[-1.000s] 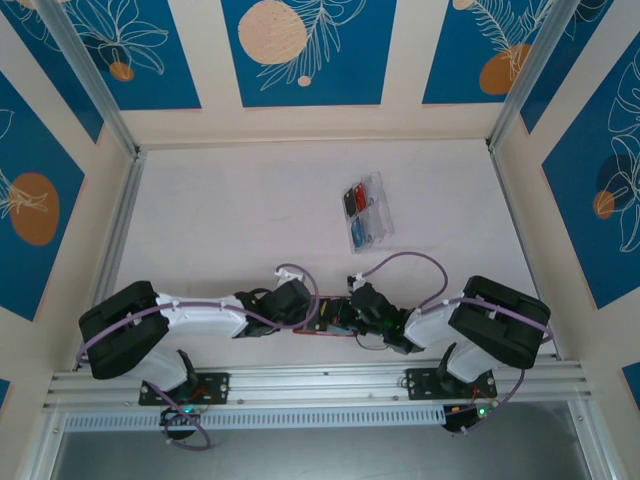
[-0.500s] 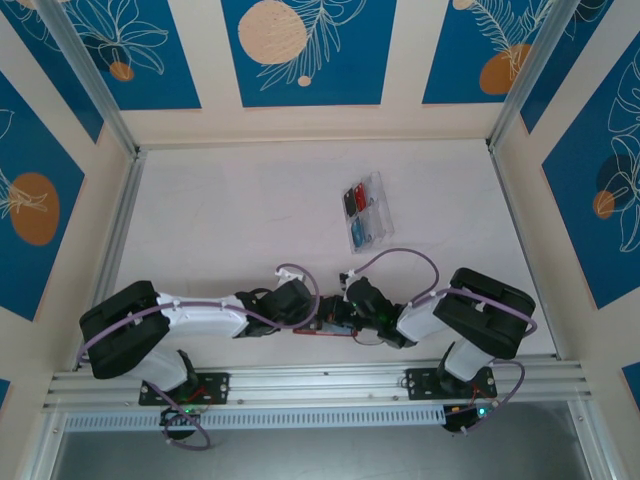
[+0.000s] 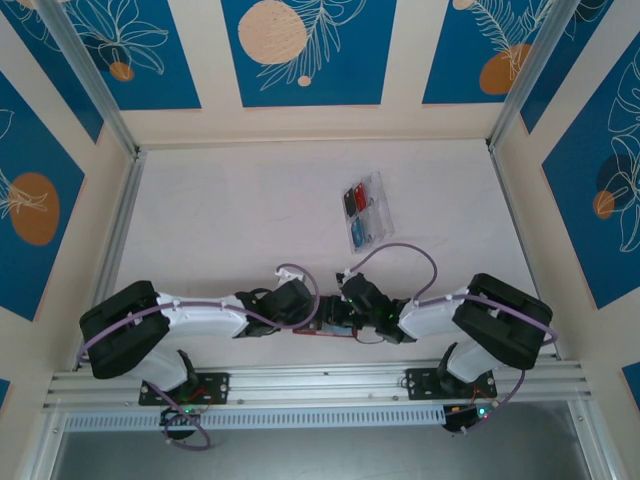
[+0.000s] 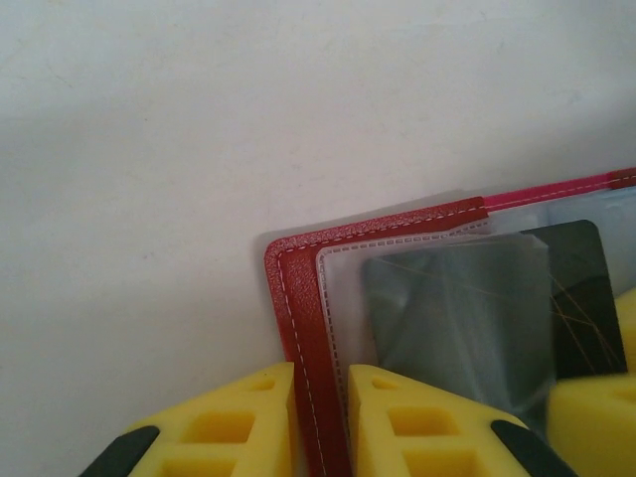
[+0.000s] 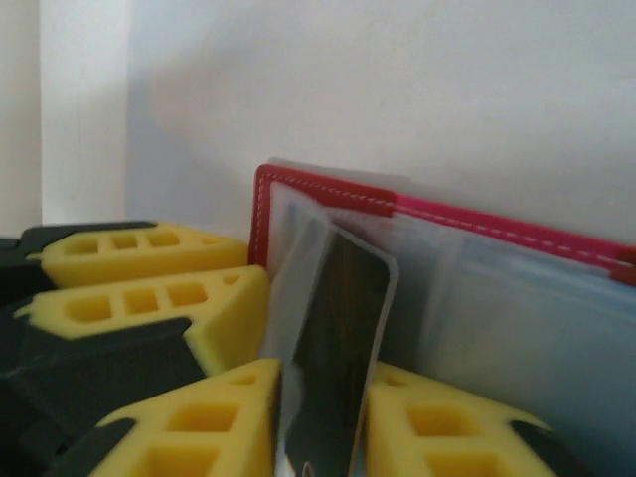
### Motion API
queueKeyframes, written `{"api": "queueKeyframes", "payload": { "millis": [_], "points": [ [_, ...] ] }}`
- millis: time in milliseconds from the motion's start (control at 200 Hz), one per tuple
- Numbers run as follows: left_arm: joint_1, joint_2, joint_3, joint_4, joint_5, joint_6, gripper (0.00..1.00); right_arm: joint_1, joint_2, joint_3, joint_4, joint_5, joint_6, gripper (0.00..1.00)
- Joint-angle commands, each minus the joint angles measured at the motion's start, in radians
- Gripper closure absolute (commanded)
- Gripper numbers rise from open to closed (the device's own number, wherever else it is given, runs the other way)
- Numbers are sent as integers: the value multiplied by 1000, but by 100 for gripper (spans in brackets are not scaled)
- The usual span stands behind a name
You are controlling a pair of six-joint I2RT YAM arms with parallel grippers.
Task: Put the credit cards into the card holder
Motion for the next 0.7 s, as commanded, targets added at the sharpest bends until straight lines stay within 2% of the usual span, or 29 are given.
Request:
{"api": "queueKeyframes", "payload": {
  "millis": [0, 170, 265, 320, 430, 495, 525, 695],
  "points": [
    [-19, 40, -43, -33, 57, -14, 81, -3, -27, 8, -313, -52, -62, 65],
    [-19, 47, -49, -19, 60, -18, 81, -14, -91, 74, -466, -65, -101, 54],
    [-20, 47, -50, -20, 60, -17, 81, -19, -148, 111, -577, -47, -125, 54],
    [-19, 47, -54, -18, 62, -17, 81, -20, -168, 148, -669, -14, -134, 61],
    [-20, 45, -63, -10, 67, -17, 81, -21, -170, 199, -749, 5, -157, 88],
    [-19, 45, -68, -3, 72, -17, 81, -21, -143, 231, -774, 7, -174, 97],
    [-19, 47, -71, 0, 73, -17, 81, -20, -125, 247, -782, 8, -181, 100],
    [-19, 53, -80, 22, 87, -18, 81, -21, -31, 311, -783, 8, -201, 100]
  ]
}}
